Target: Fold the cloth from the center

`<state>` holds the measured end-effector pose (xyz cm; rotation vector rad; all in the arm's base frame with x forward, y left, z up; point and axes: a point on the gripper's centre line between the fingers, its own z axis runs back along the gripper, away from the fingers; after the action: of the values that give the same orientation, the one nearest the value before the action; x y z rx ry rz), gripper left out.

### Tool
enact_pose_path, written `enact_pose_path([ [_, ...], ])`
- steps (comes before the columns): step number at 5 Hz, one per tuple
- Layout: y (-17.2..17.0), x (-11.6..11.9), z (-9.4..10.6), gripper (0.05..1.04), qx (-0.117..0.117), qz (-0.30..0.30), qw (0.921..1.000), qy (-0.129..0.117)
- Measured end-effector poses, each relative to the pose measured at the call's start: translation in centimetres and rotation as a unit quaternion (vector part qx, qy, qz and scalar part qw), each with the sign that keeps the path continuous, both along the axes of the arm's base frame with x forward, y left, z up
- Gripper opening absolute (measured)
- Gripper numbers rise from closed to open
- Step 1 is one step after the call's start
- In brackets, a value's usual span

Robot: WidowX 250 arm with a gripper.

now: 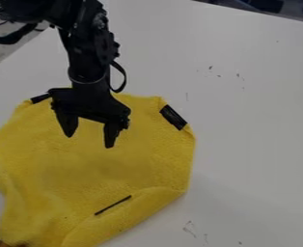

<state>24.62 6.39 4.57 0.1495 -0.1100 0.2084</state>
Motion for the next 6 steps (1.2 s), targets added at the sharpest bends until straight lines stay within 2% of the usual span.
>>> enact_pose_path([
  [1, -0.2, 0.4, -2.1, 1.0, -0.018, 0.0, 0.9998, 0.002],
  [2, -0.2, 1.5, -4.2, 0.999, -0.04, 0.003, 0.9992, -0.008],
  [3, -0.3, 2.9, -4.9, 1.001, -0.061, 0.0, 0.9978, -0.026],
  [4, -0.3, 4.4, -5.1, 1.001, -0.07, -0.008, 0.9967, -0.04],
  [5, -0.7, 6.9, -5.1, 1.001, -0.069, -0.03, 0.996, -0.049],
  [6, -1.1, 9.2, -5.2, 1.001, -0.073, -0.056, 0.9951, -0.038],
])
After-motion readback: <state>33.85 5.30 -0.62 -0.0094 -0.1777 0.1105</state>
